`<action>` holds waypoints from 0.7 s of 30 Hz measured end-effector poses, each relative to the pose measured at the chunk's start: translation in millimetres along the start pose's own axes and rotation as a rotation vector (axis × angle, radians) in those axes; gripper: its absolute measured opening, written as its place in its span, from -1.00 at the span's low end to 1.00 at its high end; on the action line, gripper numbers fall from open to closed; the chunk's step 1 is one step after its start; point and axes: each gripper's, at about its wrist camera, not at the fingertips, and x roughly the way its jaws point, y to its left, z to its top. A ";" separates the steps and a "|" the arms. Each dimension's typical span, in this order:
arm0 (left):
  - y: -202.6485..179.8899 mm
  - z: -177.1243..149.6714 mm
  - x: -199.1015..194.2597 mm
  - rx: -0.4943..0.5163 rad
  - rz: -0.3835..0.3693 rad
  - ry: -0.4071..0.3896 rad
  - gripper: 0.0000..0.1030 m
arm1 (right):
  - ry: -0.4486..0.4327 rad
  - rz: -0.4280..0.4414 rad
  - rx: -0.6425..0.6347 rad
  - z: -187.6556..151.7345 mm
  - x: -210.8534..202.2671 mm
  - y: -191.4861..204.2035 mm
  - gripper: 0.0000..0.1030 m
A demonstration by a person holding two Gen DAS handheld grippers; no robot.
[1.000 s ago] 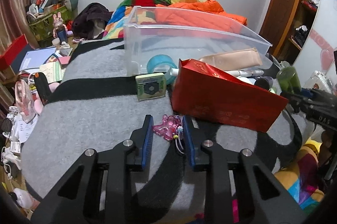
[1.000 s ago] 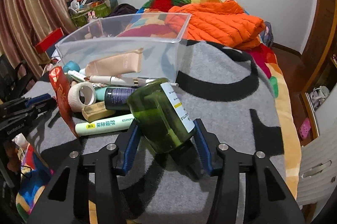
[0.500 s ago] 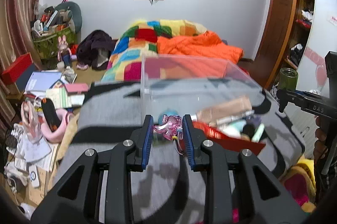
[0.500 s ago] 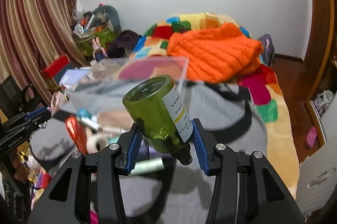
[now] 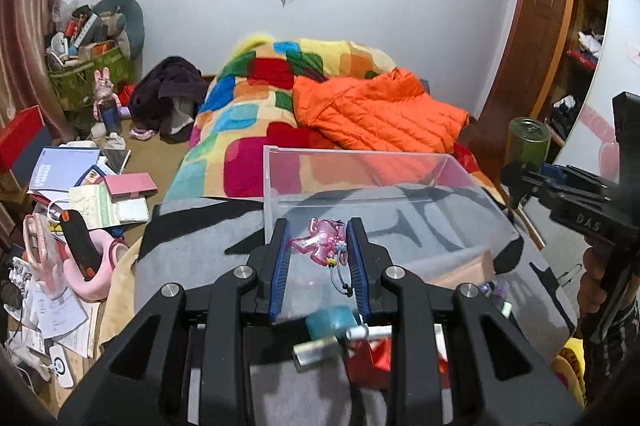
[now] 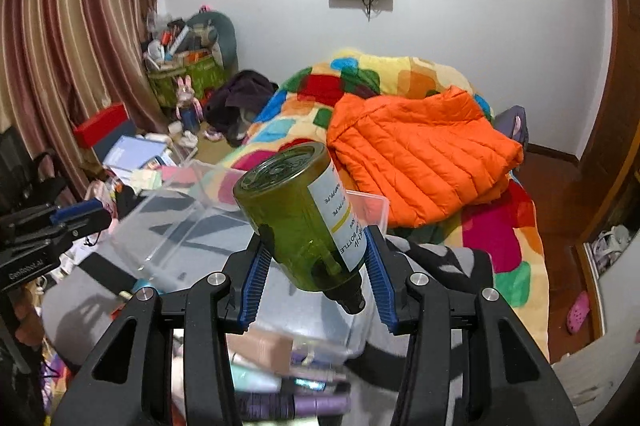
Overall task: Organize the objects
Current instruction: 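Grasp the green bottle with the right gripper while the left grasps the pink keychain, drop both into box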
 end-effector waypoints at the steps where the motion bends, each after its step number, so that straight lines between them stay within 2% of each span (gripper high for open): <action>1: -0.6 0.9 5.0 0.004 0.008 0.011 -0.45 | 0.011 -0.007 -0.007 0.8 6.7 0.8 -0.17; 6: -3.4 2.4 38.1 0.022 0.020 0.097 -0.45 | 0.089 -0.020 -0.038 0.2 41.7 6.6 -0.17; 9: -7.6 0.2 51.3 0.036 0.022 0.123 -0.45 | 0.138 -0.022 -0.055 -3.7 58.5 10.5 -0.17; 14: -12.1 -0.9 56.8 0.050 0.002 0.143 -0.45 | 0.199 0.014 -0.072 -8.9 71.0 16.1 -0.16; 18: -12.6 -1.0 50.4 0.056 -0.007 0.137 -0.43 | 0.210 0.043 -0.086 -12.2 64.8 22.4 -0.14; 21: -12.4 -0.5 42.0 0.047 -0.022 0.133 -0.27 | 0.204 0.065 -0.085 -12.0 59.2 24.0 0.04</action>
